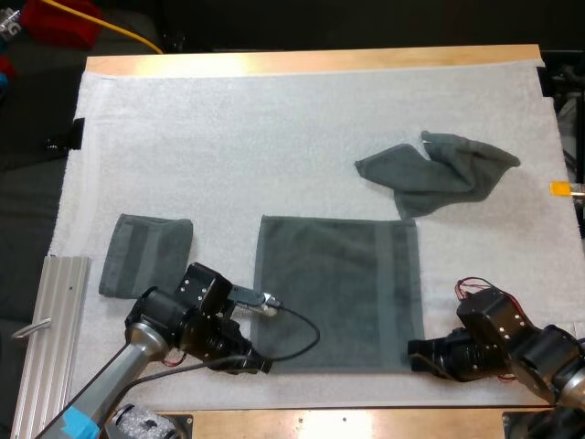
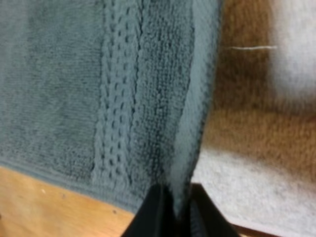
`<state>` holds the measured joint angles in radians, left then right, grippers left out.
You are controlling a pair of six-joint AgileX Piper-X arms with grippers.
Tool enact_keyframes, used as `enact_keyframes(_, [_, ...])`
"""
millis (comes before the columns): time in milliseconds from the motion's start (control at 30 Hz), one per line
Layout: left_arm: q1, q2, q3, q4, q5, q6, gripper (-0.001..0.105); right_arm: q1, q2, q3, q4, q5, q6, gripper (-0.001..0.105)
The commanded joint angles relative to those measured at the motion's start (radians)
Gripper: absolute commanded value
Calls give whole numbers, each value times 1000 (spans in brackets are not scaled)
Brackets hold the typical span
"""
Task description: Pick towel from pile, fold and stack
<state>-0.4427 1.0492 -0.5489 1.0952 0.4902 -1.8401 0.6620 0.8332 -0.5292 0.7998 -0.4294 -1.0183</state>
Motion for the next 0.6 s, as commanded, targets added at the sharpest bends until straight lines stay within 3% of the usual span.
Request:
enact_keyframes(0, [-5, -15, -9, 39, -23, 22, 0, 19, 0, -9, 40, -4, -18, 3])
enact_keyframes(300, [-5, -89, -11, 132, -23, 90, 0, 181, 0, -18, 66, 30, 58, 3])
enact_keyframes(433, [-5, -89, -11, 106, -18, 95, 0, 188, 0, -18, 44, 59, 105, 3])
enact_keyframes(567, [-5, -74, -11, 61, 43, 91, 0, 188, 0, -18, -15, 101, 185, 3])
